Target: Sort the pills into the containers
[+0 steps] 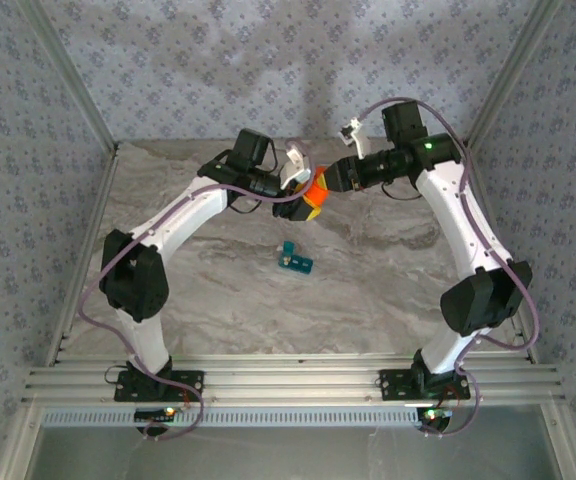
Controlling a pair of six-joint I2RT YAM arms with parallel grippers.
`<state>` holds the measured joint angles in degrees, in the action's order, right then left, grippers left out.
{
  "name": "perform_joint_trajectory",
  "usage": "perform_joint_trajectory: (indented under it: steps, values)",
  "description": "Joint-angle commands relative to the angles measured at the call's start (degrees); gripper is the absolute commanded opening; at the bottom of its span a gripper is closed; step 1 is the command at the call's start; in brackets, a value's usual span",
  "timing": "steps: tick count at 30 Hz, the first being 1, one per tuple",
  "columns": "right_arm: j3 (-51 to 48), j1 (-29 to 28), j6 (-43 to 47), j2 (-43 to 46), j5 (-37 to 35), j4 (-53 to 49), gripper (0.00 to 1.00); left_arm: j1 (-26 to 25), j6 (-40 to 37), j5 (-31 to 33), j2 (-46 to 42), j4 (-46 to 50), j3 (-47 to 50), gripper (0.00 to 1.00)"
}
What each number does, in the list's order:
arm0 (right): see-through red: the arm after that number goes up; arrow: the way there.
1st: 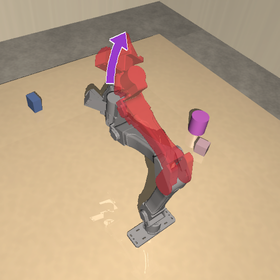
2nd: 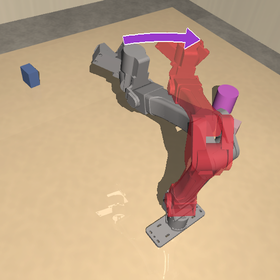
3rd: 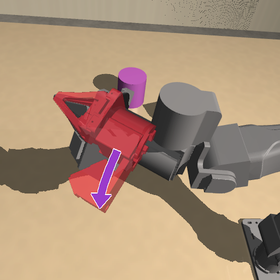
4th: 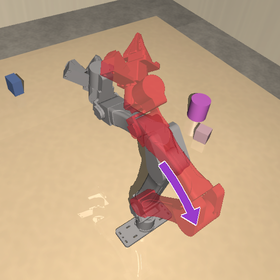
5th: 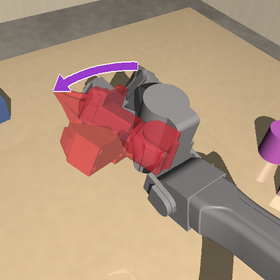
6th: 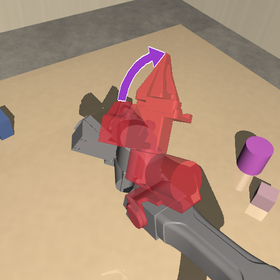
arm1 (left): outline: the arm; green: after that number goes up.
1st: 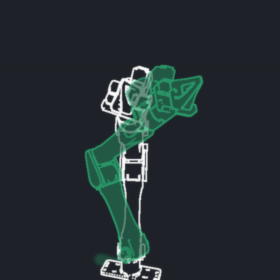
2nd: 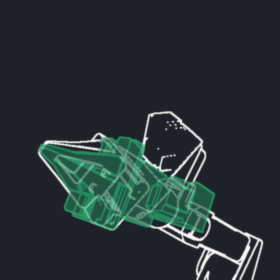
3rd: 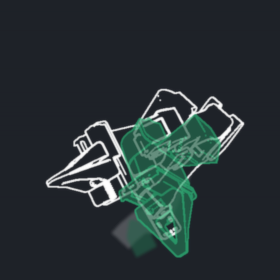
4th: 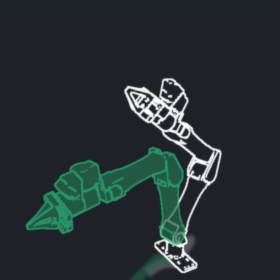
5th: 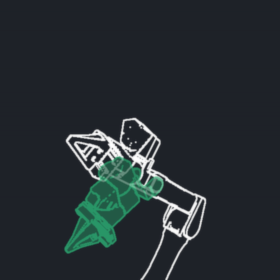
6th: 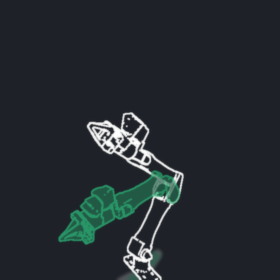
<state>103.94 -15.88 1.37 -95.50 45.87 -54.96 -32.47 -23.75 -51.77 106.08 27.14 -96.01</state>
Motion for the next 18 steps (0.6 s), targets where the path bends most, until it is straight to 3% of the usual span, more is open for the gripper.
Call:
perform_joint_trajectory:
  steps: [1, 7, 12, 15, 18]
  values:
    - [-4.03, -0.41, -5.48, 1.75, -0.76, 3.46, 0.43, -0.47, 0.6, -0.18, -1.71, -4.7, -2.84, 0.0]
    - [-11.37, -1.52, -13.96, 3.8, -2.66, 11.62, 0.42, -0.95, 3.81, 4.45, -4.16, -14.07, 1.03, 0.0]
    - [-13.56, -1.44, -18.02, 4.3, -3.23, 14.66, 0.43, -1.02, 4.52, 4.99, -4.14, -15.23, 1.35, 0.0]
    - [-12.12, -1.27, -17.61, 3.7, -3.06, 13.84, 0.46, -0.73, 4.32, 4.56, -3.74, -14.7, 1.35, 0.0]
    - [-9.55, -0.6, -16.04, 3.13, -2.63, 11.74, 0.56, -0.42, 4.32, 4.11, -3.39, -14.22, 1.38, 0.0]
